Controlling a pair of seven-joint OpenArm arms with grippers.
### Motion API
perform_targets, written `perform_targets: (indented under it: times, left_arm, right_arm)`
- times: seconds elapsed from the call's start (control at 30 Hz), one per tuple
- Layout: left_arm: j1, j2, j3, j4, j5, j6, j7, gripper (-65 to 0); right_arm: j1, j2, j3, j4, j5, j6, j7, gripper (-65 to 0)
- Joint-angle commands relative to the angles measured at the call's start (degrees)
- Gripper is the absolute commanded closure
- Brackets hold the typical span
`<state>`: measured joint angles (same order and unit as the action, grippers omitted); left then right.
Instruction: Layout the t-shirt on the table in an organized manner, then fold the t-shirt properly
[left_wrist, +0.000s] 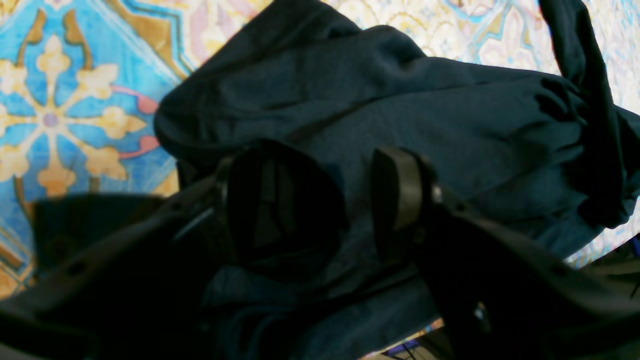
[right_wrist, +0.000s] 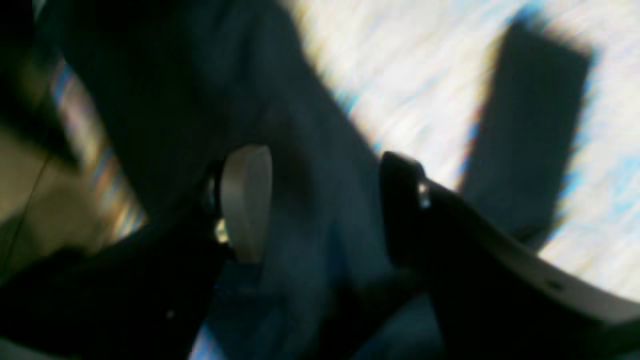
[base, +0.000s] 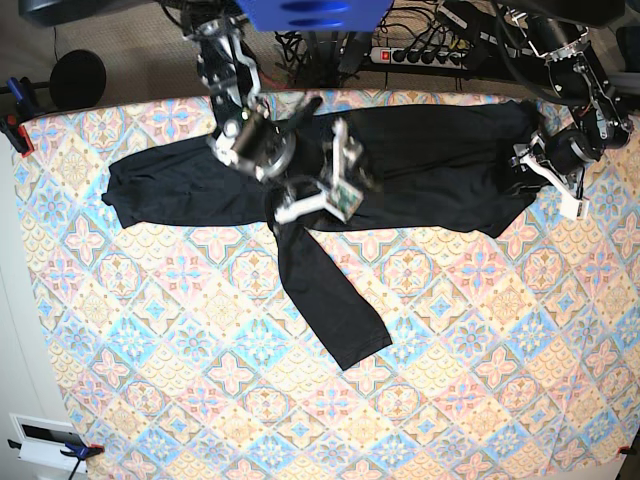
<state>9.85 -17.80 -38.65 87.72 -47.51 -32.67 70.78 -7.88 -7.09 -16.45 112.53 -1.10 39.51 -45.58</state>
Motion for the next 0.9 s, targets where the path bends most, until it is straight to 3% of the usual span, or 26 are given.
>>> perform_targets:
  times: [0.0, 0.17, 0.37, 0.5, 0.63, 0.7, 0.8, 0.87]
  left_arm:
    - [-0.3, -1.0, -0.4, 0.8, -1.2, -0.3, -0.8, -34.8]
    - [-0.1, -1.0, -0.4, 0.8, -1.2, -0.3, -0.8, -34.8]
    - [-0.1, -0.9, -0.6, 0.8, -1.2, -0.3, -0.8, -34.8]
    - [-0.1, -0.8, -0.6, 0.8, -1.2, -0.3, -0.8, -34.8]
    - [0.0, -0.8, -0.6, 0.8, -1.3, -0.3, -0.8, -34.8]
    - [0.0, -0.8, -0.7, 0.8, -1.3, -0.3, -0.8, -34.8]
    - [0.0, -0.8, -0.7, 0.8, -1.3, -0.3, -0.7, -34.8]
    - [0.0, -0.8, -0.7, 0.8, -1.3, -0.3, -0.7, -34.8]
  right_arm:
    - [2.9, -1.5, 2.0, -0.7, 0.9, 0.1, -0.7, -33.9]
    - [15.4, -1.9, 6.4, -13.8, 4.2, 0.1, -4.1, -33.9]
    - [30.5, -1.9, 13.2, -36.9, 16.5, 0.1, -4.6, -33.9]
    - [39.5, -1.9, 18.4, -52.8, 23.8, 0.1, -4.0, -33.9]
    - [46.2, -1.9, 21.2, -65.8, 25.3, 0.1, -0.9, -33.9]
    - [48.2, -1.9, 22.5, -71.6, 25.1, -1.4, 1.1, -33.9]
    - [51.4, -1.9, 23.1, -78.2, 25.1, -8.0, 5.4, -34.0]
    - [52.7, -1.9, 22.9, -80.4, 25.1, -9.0, 7.6, -34.0]
